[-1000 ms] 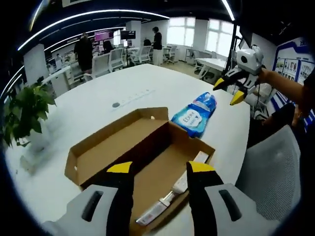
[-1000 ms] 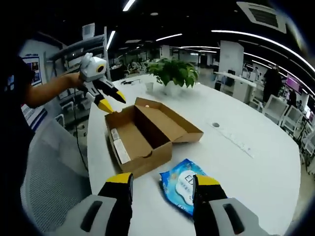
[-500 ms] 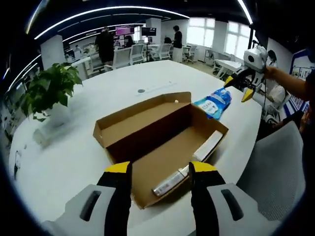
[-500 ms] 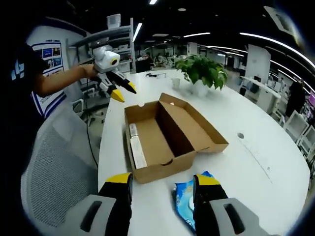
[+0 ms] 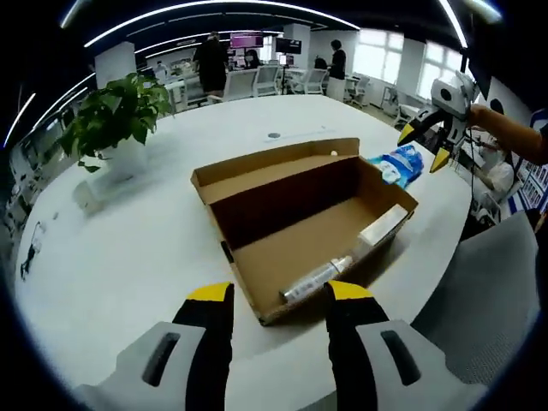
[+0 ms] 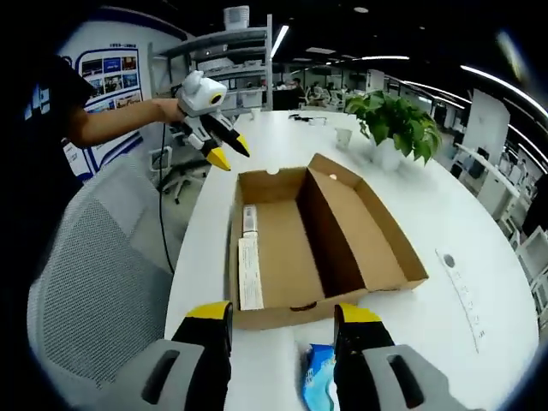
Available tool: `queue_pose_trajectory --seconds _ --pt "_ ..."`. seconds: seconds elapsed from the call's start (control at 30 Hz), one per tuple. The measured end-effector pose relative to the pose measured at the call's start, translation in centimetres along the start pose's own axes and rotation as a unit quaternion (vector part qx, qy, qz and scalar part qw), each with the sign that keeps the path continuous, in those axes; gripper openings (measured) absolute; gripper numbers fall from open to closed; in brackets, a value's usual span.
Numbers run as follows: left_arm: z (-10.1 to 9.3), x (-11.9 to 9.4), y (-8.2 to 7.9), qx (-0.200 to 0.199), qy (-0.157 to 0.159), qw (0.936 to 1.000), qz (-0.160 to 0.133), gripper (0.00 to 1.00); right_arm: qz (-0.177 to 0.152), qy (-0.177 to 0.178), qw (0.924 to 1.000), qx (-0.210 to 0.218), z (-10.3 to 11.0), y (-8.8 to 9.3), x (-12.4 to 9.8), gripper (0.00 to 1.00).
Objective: Operate the shoe box by opening the lid, removing the specified soft item, and placing it in the target area until the item is outside and the box remains undamaged.
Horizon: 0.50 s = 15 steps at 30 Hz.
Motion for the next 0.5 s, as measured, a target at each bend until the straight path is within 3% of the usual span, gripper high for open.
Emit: queue_pose_trajectory --seconds 0.27,0.5 --pt "1.7 0.3 1.0 -0.057 -0.042 0.9972 -0.023 0.28 0.033 -0.018 0.9989 -0.028 -0.1 -0.4 3.0 0.41" --pt "2.0 0.9 2.0 -0.091 -0.053 0.9943 -0.017 0.17 0.05 -0.034 0.9975 -0.037 0.2 -0.8 5.4 0.41"
Point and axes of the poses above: the point that each gripper's makers call its tool centre point, and the gripper's own axes: x roughly forward along the fingers, z roughly to its left, y roughly out of its underside, the point moved 3 cm from there along -x, roughly backward along the fingers, and after that the axes turned 4 degrees about z, right-handed, at the moved point
